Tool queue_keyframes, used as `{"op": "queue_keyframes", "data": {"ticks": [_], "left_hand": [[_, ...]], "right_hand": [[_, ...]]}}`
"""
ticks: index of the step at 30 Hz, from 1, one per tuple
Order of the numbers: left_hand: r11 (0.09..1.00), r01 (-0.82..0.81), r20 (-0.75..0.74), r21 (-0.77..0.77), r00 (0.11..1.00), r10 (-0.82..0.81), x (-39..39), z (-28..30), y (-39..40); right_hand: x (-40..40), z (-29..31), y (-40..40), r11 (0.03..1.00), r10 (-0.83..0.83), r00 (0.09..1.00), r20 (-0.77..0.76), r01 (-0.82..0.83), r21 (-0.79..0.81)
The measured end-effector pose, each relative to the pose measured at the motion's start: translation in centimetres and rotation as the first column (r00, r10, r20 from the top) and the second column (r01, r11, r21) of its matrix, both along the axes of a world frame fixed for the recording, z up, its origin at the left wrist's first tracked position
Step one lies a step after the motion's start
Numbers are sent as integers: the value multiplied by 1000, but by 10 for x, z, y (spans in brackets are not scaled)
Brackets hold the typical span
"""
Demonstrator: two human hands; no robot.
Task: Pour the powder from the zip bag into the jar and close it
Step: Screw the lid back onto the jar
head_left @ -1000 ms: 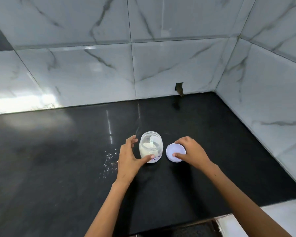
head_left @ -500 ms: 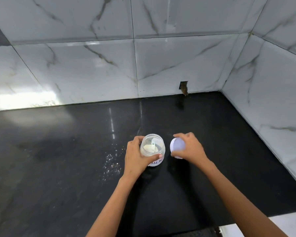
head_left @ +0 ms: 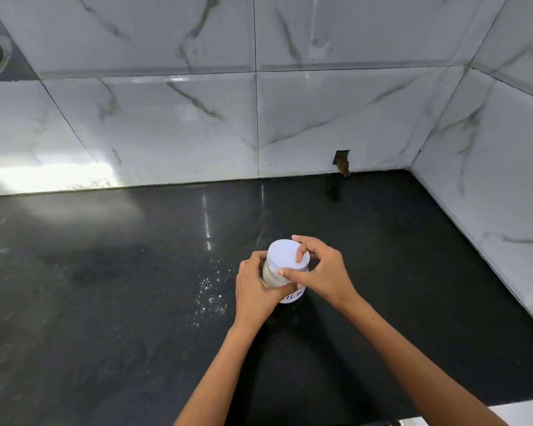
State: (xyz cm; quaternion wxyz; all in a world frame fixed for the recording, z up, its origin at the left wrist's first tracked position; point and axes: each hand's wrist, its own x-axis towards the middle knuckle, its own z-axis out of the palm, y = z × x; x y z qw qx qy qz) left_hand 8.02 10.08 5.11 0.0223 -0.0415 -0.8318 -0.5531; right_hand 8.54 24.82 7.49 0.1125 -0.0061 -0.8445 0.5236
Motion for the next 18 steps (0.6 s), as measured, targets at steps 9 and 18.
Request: {"op": "queue_keyframes", "data": {"ticks": [9, 18], "left_hand": [[997, -23, 62, 68, 998, 19, 1, -7, 2], [997, -18, 45, 77, 999, 15, -1, -15, 3]], "right_hand": [[-17, 31, -3, 865, 161, 956, 245, -257, 431], [-27, 46, -25, 600, -58, 954, 295, -203, 774]]}}
